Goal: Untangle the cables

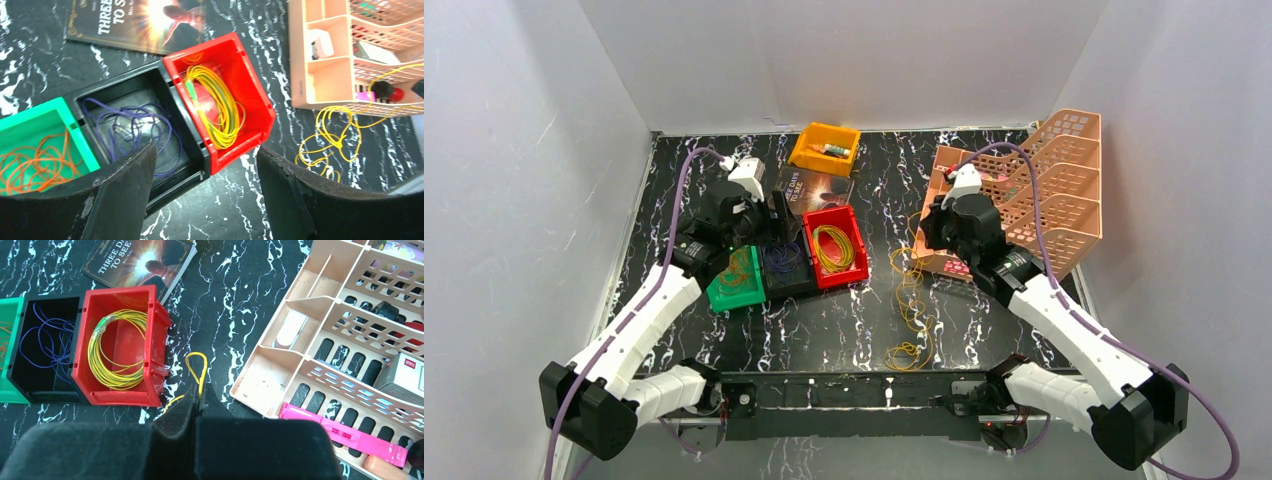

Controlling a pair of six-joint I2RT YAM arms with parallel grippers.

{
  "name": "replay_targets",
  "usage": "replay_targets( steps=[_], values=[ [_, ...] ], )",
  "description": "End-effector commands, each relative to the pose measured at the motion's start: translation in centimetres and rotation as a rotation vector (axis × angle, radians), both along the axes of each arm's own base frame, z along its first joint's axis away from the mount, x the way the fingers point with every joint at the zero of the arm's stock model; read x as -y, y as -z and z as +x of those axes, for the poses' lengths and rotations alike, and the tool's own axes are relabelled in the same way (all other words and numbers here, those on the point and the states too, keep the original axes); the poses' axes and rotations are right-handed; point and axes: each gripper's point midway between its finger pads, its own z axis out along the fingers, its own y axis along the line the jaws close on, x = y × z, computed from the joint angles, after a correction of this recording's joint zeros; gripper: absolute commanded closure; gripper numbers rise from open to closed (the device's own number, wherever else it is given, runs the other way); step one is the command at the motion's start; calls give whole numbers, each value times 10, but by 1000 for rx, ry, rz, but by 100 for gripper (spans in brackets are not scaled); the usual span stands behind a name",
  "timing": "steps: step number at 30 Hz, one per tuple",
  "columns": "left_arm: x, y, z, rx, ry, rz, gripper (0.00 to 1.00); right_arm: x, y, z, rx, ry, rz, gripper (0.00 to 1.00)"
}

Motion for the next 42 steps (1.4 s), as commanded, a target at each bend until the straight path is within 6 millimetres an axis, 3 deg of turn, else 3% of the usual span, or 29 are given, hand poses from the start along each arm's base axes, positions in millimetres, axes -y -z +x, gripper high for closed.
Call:
replay_targets(
  steps=[1,4,8,14,17,25,30,34,40,42],
  values=[
    [25,-30,-9,92,130,-120,28,6,-44,2,123,25,58,100],
    [43,-40,-9,124,183,-183,29,7,-57,-2,152,15,66,100],
    [75,-37,-14,134,249,-212,30,-13,-74,-15,180,-135,99,100],
    [131,-31,-32,165,375,-245,30,-31,-80,-34,169,-280,140,100],
    [151,-39,-44,202,462,-284,30,-37,-81,-44,171,-340,160,100],
    [162,-66,-61,309,607,-322,28,-56,-88,-65,175,-508,189,100],
    [165,-71,-66,322,650,-328,28,-67,-93,-74,170,-596,208,100],
    [179,-68,-69,288,717,-359,29,-72,-97,-82,187,-648,239,100],
    [203,-65,-66,248,785,-399,38,-79,-101,-91,171,-703,284,100],
    [211,-59,-66,218,804,-402,53,-80,-98,-93,165,-704,300,100]
  ],
)
